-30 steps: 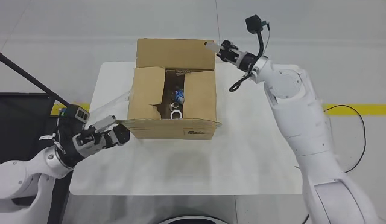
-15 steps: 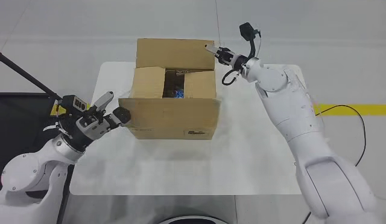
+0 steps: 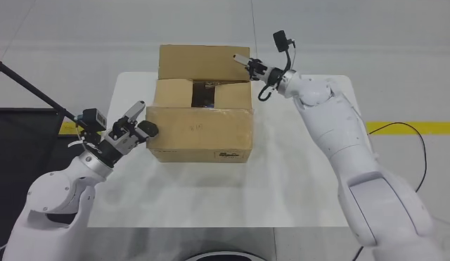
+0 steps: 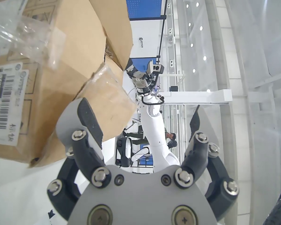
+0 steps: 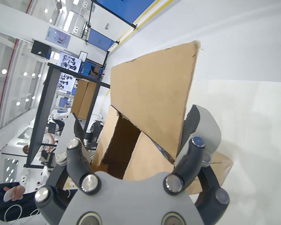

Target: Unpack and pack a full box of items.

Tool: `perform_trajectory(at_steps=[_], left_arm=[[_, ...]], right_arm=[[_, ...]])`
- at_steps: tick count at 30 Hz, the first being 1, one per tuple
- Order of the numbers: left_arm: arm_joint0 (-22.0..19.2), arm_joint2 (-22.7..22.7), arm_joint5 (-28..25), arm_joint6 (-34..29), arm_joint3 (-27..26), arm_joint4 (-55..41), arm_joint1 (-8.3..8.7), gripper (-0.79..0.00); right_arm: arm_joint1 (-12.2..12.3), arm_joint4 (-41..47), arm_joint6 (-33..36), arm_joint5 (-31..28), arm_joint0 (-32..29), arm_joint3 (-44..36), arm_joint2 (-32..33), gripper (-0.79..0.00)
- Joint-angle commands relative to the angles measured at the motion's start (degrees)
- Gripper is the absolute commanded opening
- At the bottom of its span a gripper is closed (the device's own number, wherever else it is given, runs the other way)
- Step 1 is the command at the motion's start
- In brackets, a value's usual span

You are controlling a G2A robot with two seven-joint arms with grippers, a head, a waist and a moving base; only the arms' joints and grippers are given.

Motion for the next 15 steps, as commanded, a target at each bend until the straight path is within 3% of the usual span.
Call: perform_trajectory(at_steps=[1, 15], left_arm=[[-0.1, 0.4, -0.1, 0.3, 0.1, 0.3, -0.03, 0.0], [-0.4, 2.3, -1.1, 4.1, -0.5, 5.2, -0.23, 0.0]], right_arm=[[-0.1, 1.9, 1.9, -1.5, 0.4, 0.7, 0.5, 0.0], [1.4, 10.2, 11.2, -9.3, 1.1, 1.0, 5.3, 0.0]])
